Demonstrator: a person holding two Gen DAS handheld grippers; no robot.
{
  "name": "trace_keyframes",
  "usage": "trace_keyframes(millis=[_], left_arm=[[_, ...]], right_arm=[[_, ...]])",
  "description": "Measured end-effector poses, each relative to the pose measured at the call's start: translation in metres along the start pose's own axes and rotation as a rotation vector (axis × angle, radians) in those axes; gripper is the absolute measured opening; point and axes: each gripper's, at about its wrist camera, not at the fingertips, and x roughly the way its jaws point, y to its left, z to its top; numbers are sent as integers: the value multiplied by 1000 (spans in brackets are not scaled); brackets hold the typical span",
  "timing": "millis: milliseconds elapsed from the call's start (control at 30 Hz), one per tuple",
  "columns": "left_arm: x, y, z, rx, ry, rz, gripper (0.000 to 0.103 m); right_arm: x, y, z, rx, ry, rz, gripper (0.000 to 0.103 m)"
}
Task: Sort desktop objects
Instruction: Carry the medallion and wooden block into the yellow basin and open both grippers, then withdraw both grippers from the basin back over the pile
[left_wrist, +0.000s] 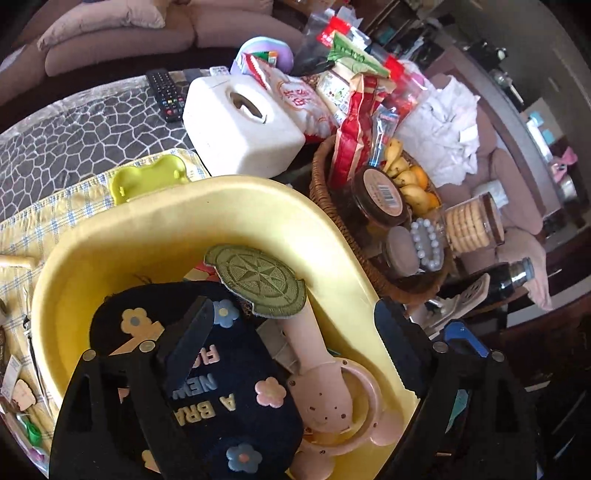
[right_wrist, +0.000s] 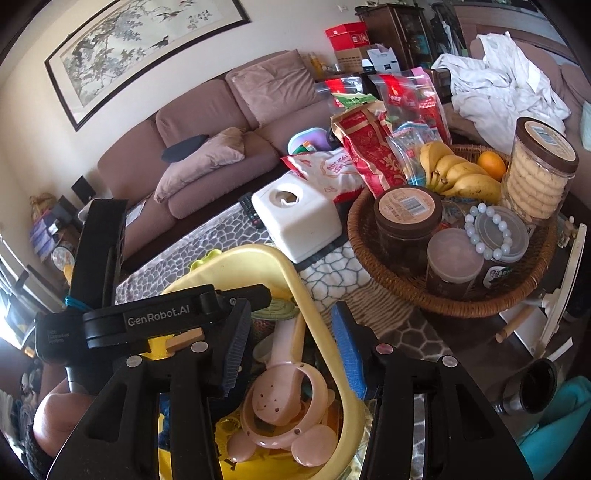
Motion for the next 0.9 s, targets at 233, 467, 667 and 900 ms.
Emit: trace_keyframes(millis=[233,467,667,900], left_arm=[[-59,18,-21,35,-116,82,96],[-104,48,-49,41,-193,190,99],[-128,75,-81,63,-239,355,102],[-141,115,-114,20,-244,420,103]], right_arm=[[7,24,-3,-54,13,21,51],[15,46,-10,-109,33,10,54],[20,75,-17,-173,38,20,68],[33,111,-29,-235,58,39,91]])
